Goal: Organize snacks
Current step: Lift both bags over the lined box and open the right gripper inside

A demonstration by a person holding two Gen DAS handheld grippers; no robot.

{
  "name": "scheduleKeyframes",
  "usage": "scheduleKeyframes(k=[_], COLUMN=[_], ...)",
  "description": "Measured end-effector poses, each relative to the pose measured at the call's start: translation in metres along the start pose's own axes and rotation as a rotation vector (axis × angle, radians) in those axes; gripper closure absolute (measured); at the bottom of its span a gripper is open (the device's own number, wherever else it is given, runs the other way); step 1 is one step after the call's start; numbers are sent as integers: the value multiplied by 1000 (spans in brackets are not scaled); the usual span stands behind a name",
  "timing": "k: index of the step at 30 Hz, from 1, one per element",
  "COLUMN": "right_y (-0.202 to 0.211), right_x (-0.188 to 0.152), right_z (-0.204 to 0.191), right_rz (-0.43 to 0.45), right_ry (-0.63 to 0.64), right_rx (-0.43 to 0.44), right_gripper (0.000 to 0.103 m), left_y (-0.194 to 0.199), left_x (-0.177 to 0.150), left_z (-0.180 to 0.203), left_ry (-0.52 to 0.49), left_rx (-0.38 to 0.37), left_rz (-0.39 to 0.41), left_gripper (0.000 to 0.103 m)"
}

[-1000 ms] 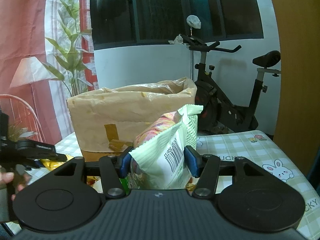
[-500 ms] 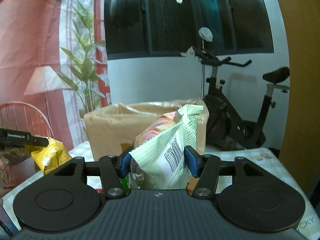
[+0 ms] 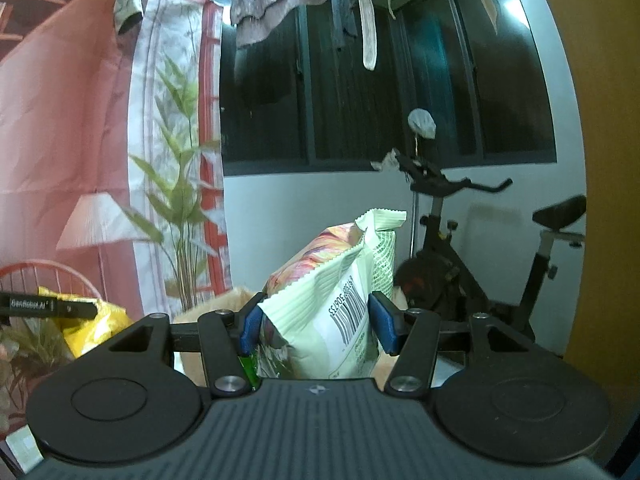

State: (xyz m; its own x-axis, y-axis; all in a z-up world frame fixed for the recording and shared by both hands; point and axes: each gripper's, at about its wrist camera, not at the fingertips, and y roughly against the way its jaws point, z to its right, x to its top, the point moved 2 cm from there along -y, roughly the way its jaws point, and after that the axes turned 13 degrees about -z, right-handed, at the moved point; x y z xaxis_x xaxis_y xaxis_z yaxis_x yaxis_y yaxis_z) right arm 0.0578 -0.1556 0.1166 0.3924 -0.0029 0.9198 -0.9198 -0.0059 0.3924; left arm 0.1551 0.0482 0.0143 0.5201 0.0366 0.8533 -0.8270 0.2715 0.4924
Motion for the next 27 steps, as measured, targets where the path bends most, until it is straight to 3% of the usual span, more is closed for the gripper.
scheduleKeyframes(k=[6,13,21,27], right_y=[-26,-84,-160,-190], right_x=[40,66,60,52], right_z=[5,18,28,42], right_rz=[47,30,-58,-162], right_ry=[85,111,139,63], right_rx=[-19,-23,-49,-24], right_gripper=[46,46,46,47], left_y=[-4,-19,-40,-53], left_x=[14,34,53,57], left_z=[5,12,18,22], left_ry=[-9,-20,-30,-33], left_rx=[-8,-12,-12,-25], left_rz=[26,37,44,34], left_gripper=[54,54,54,54])
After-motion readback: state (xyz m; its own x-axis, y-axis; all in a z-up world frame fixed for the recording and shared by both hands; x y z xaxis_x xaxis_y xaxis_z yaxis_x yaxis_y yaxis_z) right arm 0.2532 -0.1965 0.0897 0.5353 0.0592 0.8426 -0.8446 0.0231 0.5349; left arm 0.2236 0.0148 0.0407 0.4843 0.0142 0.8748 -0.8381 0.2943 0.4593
